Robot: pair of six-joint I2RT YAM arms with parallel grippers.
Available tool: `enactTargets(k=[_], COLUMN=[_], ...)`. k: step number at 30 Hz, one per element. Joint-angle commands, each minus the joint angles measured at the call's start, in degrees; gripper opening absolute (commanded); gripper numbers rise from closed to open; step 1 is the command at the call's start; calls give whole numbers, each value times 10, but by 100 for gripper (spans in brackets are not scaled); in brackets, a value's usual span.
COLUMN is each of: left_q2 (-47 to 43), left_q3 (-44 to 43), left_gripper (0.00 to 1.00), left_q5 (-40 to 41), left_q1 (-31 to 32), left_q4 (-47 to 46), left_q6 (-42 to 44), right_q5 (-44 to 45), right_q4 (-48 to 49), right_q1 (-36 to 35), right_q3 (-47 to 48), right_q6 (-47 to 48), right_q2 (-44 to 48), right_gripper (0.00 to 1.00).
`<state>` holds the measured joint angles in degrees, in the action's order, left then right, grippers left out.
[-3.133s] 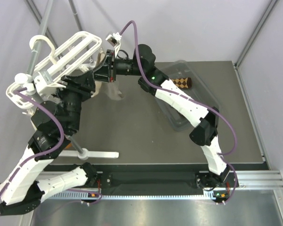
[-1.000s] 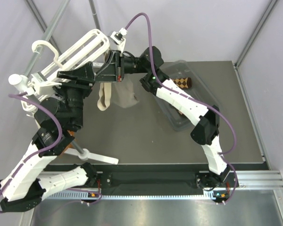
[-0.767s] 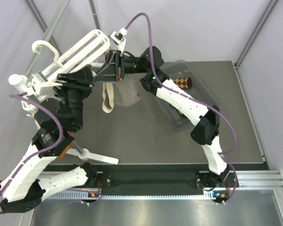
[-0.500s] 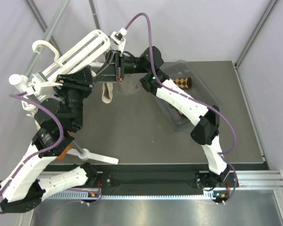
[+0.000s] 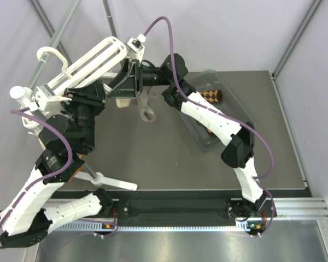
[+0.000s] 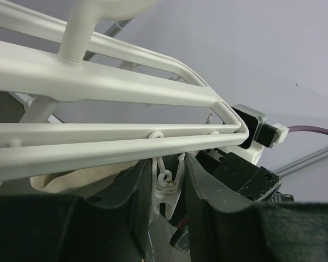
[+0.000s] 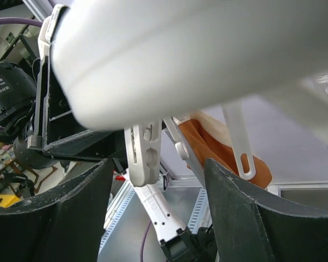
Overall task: Clip the socks to the hanger
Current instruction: Open the clamp at the hanger.
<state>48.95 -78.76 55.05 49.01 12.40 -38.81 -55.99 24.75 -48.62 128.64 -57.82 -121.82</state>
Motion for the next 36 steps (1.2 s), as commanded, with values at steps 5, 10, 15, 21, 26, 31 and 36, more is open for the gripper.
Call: enactTargets(k=[5,10,15,21,26,31,36], left_q2=[-15,-18,-18,-18,-26,-26,-27], left_q3=[-15,-4,4,10,14,2,-5], left_gripper=[0,0,0,0,0,26,42], left_q5=[-29,-46,-57,-60,-50,-37,-27], left_q1=[1,0,0,1,0,0,1], left_q4=[-18,-33,-41,-43,-36,-9,11], left_q6=[14,16,12,11,3,-5,-15], right_q5=[20,24,23,27,40,44,48], right_q4=[23,43,48,64,86,85,69], right_q1=[-2,-11,-17,-20,-20,-22,-22], right_q3=[62,65,64,52,43,39,38], right_q6=[-12,-26,-27,-36,-46,-44,-33], right_q2=[-16,-23,-23,-19,-18,-18,-17], right_gripper=[66,59,54,35,1,0,0])
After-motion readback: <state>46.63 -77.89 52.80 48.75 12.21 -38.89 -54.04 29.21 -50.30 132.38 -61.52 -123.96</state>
